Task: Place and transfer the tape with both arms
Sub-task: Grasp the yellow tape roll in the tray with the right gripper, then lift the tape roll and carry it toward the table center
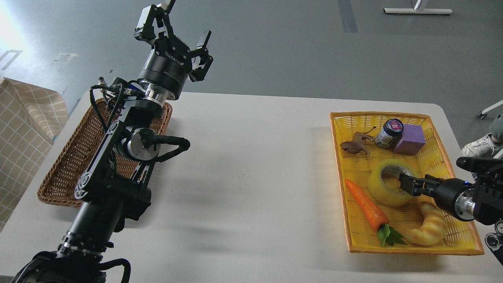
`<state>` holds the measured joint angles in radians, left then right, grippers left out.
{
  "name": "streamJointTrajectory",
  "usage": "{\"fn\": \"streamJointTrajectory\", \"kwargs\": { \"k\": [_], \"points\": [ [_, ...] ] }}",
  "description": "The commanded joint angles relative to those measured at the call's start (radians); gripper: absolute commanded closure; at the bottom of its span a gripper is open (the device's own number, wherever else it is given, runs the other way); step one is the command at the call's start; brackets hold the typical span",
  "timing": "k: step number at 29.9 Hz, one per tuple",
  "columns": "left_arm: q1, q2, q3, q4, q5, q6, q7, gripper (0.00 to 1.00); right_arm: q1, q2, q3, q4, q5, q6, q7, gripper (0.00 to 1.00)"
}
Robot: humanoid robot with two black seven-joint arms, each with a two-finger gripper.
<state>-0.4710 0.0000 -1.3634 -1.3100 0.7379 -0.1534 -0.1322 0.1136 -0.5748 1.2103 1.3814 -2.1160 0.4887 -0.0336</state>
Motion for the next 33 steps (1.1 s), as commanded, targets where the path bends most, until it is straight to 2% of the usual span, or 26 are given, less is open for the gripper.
{"fn": "streamJointTrajectory", "kwargs": {
  "k": [1, 6, 10, 12, 20, 24, 33],
  "points": [
    [0.000, 0.000, 0.000, 0.000, 0.000, 0.002, 0.000, 0.02, 0.000, 0.000, 0.000, -0.002, 0.001, 0.000, 0.000, 0.61],
    [0.000, 0.000, -0.002, 0.000, 0.000, 0.005, -0.001, 0.02, -0.002, 0.001, -0.002, -0.001, 0.002, 0.000, 0.000, 0.71],
    [0.000, 0.000, -0.002, 0.000, 0.000, 0.005, -0.007, 0.02, -0.002, 0.001, -0.002, 0.001, 0.004, 0.000, -0.029, 0.91],
    [0.000, 0.000, -0.002, 0.000, 0.000, 0.005, -0.007, 0.02, -0.003, 0.001, -0.002, 0.002, 0.007, 0.000, -0.032, 0.96],
    [0.000, 0.000, -0.002, 0.002, 0.000, 0.005, -0.007, 0.02, 0.009, -0.004, 0.002, 0.021, 0.016, 0.000, -0.031, 0.96],
    [0.006, 0.000, -0.002, 0.002, 0.000, 0.005, -0.007, 0.02, 0.020, -0.017, 0.029, 0.093, 0.036, 0.000, -0.026, 0.96],
    [0.006, 0.000, -0.008, 0.002, 0.000, 0.005, -0.007, 0.02, 0.231, -0.025, 0.077, 0.151, 0.102, 0.000, -0.031, 0.96]
  ]
}}
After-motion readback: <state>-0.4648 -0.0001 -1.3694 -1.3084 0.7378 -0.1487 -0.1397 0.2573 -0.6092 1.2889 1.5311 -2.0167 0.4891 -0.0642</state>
